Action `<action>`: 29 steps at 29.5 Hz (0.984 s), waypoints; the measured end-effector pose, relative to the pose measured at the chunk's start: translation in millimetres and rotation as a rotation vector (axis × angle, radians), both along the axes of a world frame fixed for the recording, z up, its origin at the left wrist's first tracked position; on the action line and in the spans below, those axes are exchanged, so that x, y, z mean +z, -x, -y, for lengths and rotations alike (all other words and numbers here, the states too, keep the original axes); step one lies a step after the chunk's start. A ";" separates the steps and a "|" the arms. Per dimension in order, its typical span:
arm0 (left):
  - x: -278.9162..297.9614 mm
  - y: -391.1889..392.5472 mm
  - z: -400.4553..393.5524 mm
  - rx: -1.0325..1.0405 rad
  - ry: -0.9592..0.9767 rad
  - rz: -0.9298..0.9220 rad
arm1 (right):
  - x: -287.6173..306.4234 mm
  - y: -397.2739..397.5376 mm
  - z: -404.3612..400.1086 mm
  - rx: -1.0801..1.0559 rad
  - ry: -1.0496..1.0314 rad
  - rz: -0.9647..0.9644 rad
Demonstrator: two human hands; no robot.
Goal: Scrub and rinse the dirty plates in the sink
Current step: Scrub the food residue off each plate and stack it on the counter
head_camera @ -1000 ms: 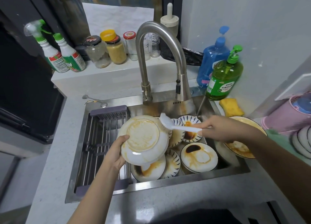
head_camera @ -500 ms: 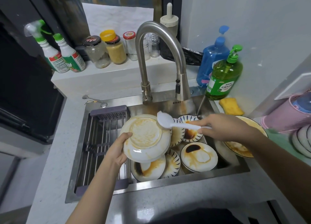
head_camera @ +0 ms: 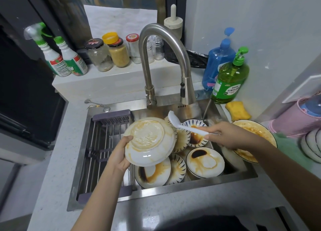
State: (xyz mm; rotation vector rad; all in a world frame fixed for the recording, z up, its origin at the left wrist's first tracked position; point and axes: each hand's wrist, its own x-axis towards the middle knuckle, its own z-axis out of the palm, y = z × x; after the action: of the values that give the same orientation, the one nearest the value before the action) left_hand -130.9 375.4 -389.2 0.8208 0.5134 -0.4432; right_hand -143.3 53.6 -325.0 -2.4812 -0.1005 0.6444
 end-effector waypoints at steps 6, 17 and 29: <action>-5.1 0.2 -6.7 0.069 0.050 -0.024 | 13.9 9.1 9.1 0.000 -0.110 -0.126; 0.3 -8.9 10.0 0.092 0.003 -0.014 | 9.5 36.4 -20.8 0.164 0.244 0.131; -5.1 -17.2 38.2 0.210 0.012 -0.038 | 4.5 47.3 -47.5 0.082 0.345 0.326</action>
State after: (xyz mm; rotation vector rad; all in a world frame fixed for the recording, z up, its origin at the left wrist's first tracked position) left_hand -113.8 337.2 -394.3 0.7392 0.6246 -0.2689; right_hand -190.7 101.0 -320.5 -2.9134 -0.2326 0.3020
